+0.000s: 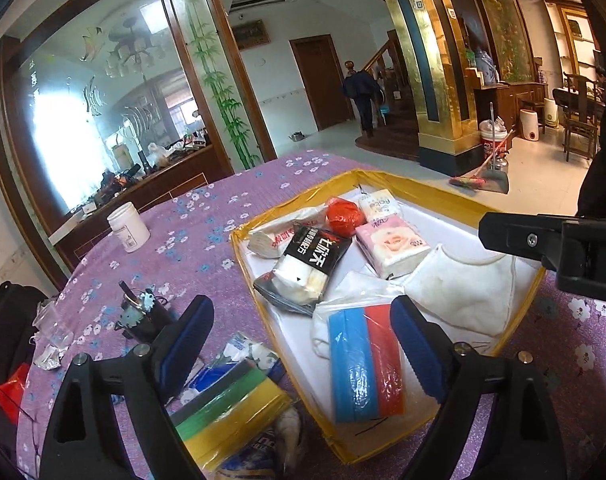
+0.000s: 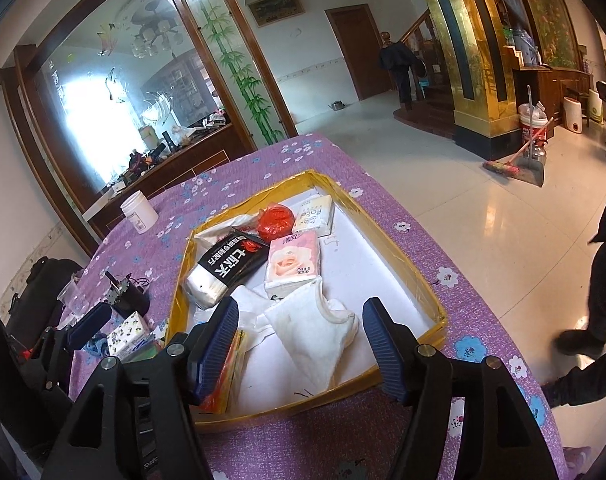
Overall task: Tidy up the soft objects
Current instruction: 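Lower both items into the tray and open both grippers, then move both grippers back over the remaining items on the table, then grasp the blue towel with the left gripper while the right gripper grasps the yellow-green sponge pack, then carry the blue towel and yellow-green sponge pack over the yellow tray, then lower both items into the tray and open both grippers, then move both grippers back over the remaining items on the table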
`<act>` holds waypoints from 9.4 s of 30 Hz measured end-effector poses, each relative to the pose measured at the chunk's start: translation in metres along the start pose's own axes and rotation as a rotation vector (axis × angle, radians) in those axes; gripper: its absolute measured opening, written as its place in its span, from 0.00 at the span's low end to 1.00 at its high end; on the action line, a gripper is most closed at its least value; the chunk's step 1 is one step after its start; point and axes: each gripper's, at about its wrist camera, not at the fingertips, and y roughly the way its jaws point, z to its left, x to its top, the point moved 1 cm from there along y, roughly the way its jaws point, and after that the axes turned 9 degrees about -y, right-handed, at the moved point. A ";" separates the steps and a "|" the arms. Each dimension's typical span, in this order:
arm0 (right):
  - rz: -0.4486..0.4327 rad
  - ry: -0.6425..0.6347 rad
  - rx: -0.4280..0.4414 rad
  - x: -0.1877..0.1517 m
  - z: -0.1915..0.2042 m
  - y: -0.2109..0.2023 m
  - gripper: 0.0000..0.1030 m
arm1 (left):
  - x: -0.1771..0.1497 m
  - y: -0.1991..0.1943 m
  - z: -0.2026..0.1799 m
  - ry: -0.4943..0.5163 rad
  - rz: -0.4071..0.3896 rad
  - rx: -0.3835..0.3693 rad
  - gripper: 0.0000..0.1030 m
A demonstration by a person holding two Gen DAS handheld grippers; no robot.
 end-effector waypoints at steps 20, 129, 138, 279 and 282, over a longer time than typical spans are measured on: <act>-0.002 -0.040 0.027 0.001 0.026 -0.007 0.68 | 0.006 -0.018 0.028 -0.030 -0.015 0.048 0.87; 0.590 -1.186 0.784 -0.087 0.314 0.120 0.81 | -0.057 0.061 0.268 -0.452 0.295 0.342 0.46; 0.528 -1.007 0.692 -0.084 0.279 0.128 0.43 | -0.056 0.059 0.267 -0.452 0.288 0.333 0.46; -0.050 -0.221 0.348 -0.054 0.112 0.027 0.71 | -0.038 0.029 0.202 -0.293 0.355 -0.146 0.79; -0.048 -0.240 0.372 -0.055 0.117 0.028 0.72 | -0.037 0.049 0.205 -0.249 0.394 -0.126 0.79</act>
